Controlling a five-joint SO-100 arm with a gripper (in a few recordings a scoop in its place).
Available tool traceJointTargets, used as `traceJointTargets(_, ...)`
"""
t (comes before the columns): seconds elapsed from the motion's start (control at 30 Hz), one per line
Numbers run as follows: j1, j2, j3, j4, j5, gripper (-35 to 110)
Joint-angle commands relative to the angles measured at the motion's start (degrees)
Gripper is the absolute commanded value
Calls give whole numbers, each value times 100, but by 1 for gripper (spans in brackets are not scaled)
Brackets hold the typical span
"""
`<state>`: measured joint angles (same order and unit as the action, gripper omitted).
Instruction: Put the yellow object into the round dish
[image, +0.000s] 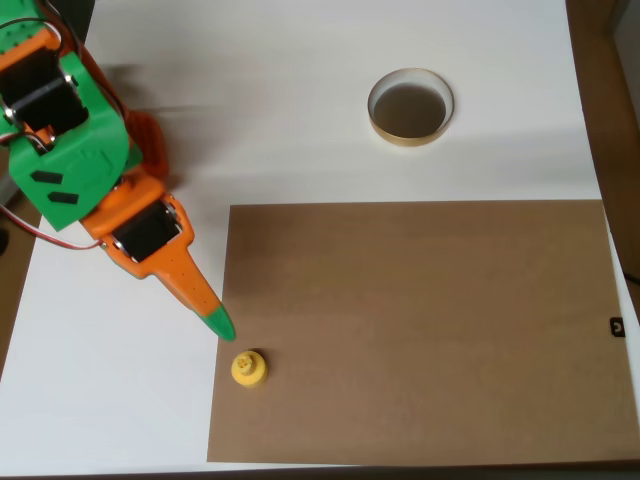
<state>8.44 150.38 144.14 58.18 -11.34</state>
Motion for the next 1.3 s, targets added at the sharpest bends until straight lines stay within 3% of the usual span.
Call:
traceJointTargets(0.0,-88,-334,-694,158,-26,31)
traceJointTargets(0.6,-70,-3973,-2777,879,325,29)
traceJointTargets(1.27,-44,-5801,-3788,888,132,27)
